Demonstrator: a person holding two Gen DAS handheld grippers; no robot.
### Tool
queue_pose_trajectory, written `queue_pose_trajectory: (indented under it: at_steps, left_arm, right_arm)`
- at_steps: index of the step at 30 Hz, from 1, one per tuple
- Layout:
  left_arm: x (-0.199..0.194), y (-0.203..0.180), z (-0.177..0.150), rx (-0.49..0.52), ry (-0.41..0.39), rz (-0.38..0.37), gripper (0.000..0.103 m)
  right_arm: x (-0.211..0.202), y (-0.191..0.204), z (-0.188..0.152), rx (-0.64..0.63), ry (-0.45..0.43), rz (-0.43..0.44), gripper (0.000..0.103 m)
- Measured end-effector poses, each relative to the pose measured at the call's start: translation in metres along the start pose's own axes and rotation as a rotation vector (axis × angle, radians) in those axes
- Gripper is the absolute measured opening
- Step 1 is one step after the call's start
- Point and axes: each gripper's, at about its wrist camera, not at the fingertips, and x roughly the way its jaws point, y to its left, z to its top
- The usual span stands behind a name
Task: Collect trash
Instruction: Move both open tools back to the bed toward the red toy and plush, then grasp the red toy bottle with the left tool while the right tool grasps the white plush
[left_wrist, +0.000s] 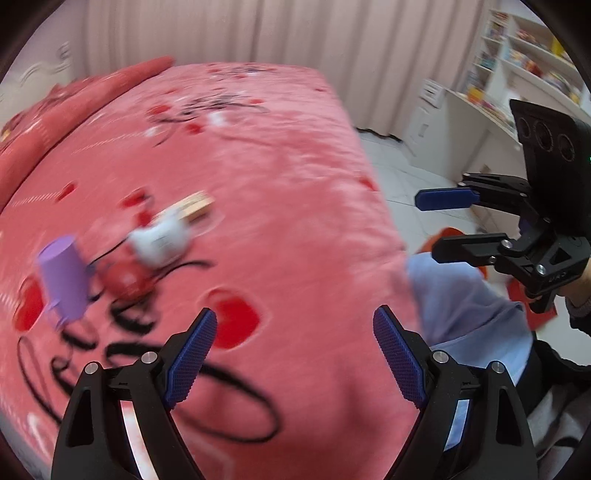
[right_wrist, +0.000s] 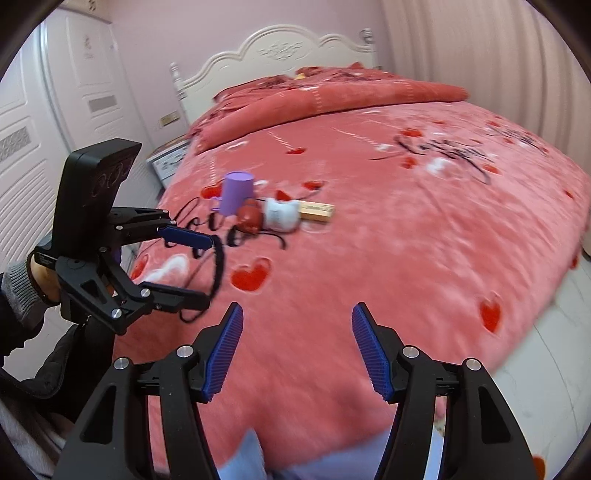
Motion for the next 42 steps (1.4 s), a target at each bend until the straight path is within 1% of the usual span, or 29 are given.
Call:
queue_pose_trajectory:
  at_steps: [3, 8, 14, 18, 23, 30, 36, 37, 39, 41, 42]
  left_arm:
    - [-0.003, 0.027, -0.003, -0.049, -0.006, 0.032, 0.086]
    - [-0.002, 0.065, -0.002, -0.130, -0.024, 0.055, 0.086]
    - [0.013, 0.091, 0.004, -0.146, -0.009, 0.057, 0.086]
    - [0.026, 0.108, 0.007, -0.171, 0.002, 0.037, 0.086]
    - [0.041, 0.123, 0.010, -0.192, 0.022, 0.008, 0.086]
    - [0.050, 0.147, 0.011, -0.235, 0.023, 0.006, 0.086]
    - [0.056, 0.156, 0.012, -0.233, 0.027, -0.006, 0.085]
    - [0.058, 0.156, 0.013, -0.231, 0.028, -0.003, 0.085]
    - [0.061, 0.157, 0.014, -0.230, 0.024, -0.007, 0.084]
    - [0.064, 0.159, 0.014, -0.245, 0.013, -0.015, 0.084]
    - [0.065, 0.159, 0.014, -0.245, 0.011, -0.013, 0.084]
  right_arm:
    - [0.025, 0.010, 0.013, -0.028, 0.023, 0.029, 0.062]
    - [0.066, 0.016, 0.036, -0.058, 0.055, 0.070, 0.062]
    - [0.099, 0.010, 0.054, -0.057, 0.075, 0.102, 0.062]
    - [0.118, 0.000, 0.062, -0.035, 0.086, 0.124, 0.062]
    - [0.145, -0.011, 0.071, -0.007, 0.107, 0.156, 0.062]
    - [0.185, -0.027, 0.082, 0.043, 0.134, 0.211, 0.062]
    - [0.212, -0.029, 0.094, 0.049, 0.138, 0.256, 0.062]
    - [0.214, -0.029, 0.096, 0.042, 0.137, 0.249, 0.061]
    - [0.219, -0.030, 0.100, 0.036, 0.142, 0.259, 0.055]
    - [0.221, -0.029, 0.102, 0.024, 0.139, 0.262, 0.045]
    - [0.222, -0.028, 0.102, 0.015, 0.141, 0.271, 0.044]
